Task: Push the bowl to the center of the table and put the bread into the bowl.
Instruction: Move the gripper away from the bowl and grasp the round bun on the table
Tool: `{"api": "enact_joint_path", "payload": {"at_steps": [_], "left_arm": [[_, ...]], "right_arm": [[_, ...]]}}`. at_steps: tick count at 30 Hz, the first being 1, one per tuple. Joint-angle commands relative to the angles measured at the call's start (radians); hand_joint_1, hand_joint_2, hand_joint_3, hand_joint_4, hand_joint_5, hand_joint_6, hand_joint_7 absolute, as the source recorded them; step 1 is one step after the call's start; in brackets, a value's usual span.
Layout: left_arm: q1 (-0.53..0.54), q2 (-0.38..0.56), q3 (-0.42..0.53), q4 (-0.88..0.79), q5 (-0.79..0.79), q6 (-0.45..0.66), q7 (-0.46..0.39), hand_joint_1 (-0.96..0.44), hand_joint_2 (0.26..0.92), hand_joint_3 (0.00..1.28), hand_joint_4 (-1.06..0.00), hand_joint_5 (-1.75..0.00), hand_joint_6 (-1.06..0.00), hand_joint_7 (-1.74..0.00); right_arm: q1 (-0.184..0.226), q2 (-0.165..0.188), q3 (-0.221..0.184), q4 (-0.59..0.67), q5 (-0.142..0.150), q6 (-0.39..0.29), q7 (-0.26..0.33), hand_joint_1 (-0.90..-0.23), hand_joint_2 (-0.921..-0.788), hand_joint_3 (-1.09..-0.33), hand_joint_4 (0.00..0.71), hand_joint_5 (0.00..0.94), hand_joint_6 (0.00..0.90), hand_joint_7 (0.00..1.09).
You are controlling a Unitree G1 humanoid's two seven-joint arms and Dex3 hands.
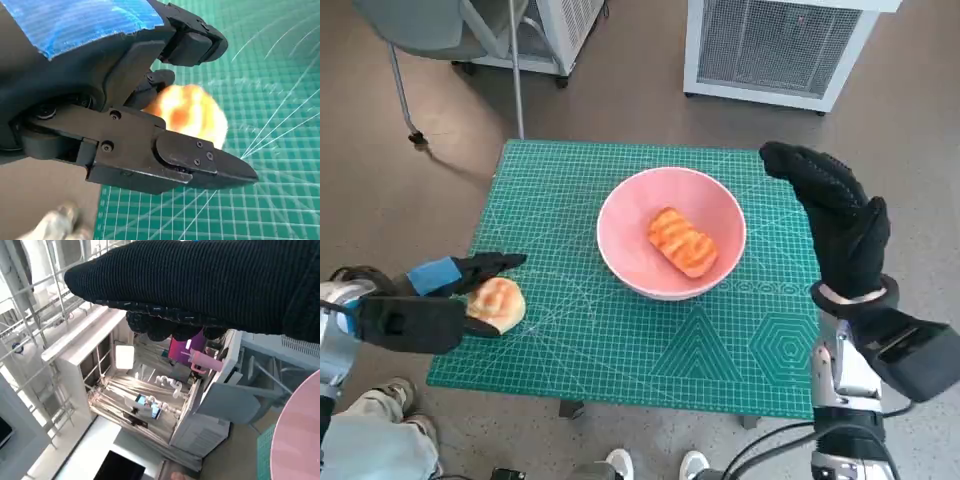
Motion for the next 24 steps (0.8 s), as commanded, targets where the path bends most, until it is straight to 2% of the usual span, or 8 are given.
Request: {"api": "enact_joint_path", "payload": {"at_steps": [1,9,11,12,13,14,18,24], "left_arm": [[-0.017,-0.022,-0.036,0.042,0.031,0.007,-0.001,-0.08,0.761,0.0,-0.19,-0.02,-0.3,-0.02],[-0.022,-0.04,-0.11,0.126,0.147,-0.046,0.138,0.0,0.827,0.02,-0.36,-0.05,-0.45,-0.07],[-0.026,-0.042,-0.134,0.152,0.196,-0.061,0.204,0.01,0.861,0.03,-0.53,-0.09,-0.57,-0.13],[-0.028,-0.042,-0.144,0.162,0.215,-0.067,0.232,0.0,0.873,0.05,-0.56,-0.3,-0.56,-0.37],[-0.031,-0.04,-0.156,0.173,0.243,-0.073,0.272,0.0,0.89,0.1,-0.58,-0.64,-0.51,-0.73],[-0.034,-0.038,-0.165,0.181,0.263,-0.078,0.301,0.0,0.899,0.1,-0.63,-0.83,-0.53,-0.9],[-0.052,-0.021,-0.187,0.192,0.316,-0.092,0.373,0.0,0.897,0.1,-0.69,-1.1,-0.6,-1.07],[-0.04,0.045,-0.127,0.048,0.258,-0.116,0.334,0.0,0.895,0.1,-0.68,-1.25,-0.66,-1.05]], "right_arm": [[0.023,-0.005,-0.001,0.0,-0.023,0.011,-0.012,-0.655,-0.921,-0.835,0.217,0.0,-0.001,0.65],[0.022,-0.001,0.0,0.005,-0.037,0.005,-0.021,-0.654,-0.921,-0.835,0.218,0.001,-0.001,0.65],[0.023,-0.001,0.001,0.003,-0.038,0.005,-0.023,-0.655,-0.921,-0.836,0.218,0.001,-0.001,0.65],[0.023,-0.001,0.0,0.002,-0.039,0.006,-0.024,-0.655,-0.921,-0.836,0.218,0.001,-0.001,0.65],[0.024,-0.001,0.0,0.001,-0.038,0.006,-0.024,-0.655,-0.921,-0.836,0.218,0.001,-0.001,0.65],[0.024,-0.002,0.0,0.001,-0.038,0.007,-0.024,-0.655,-0.921,-0.836,0.218,0.001,-0.001,0.65],[0.025,0.0,0.0,0.0,-0.04,0.006,-0.027,-0.656,-0.921,-0.836,0.218,0.001,-0.001,0.65],[0.026,0.0,0.001,0.004,-0.041,0.002,-0.026,-0.656,-0.921,-0.836,0.218,0.001,-0.001,0.65]]}}
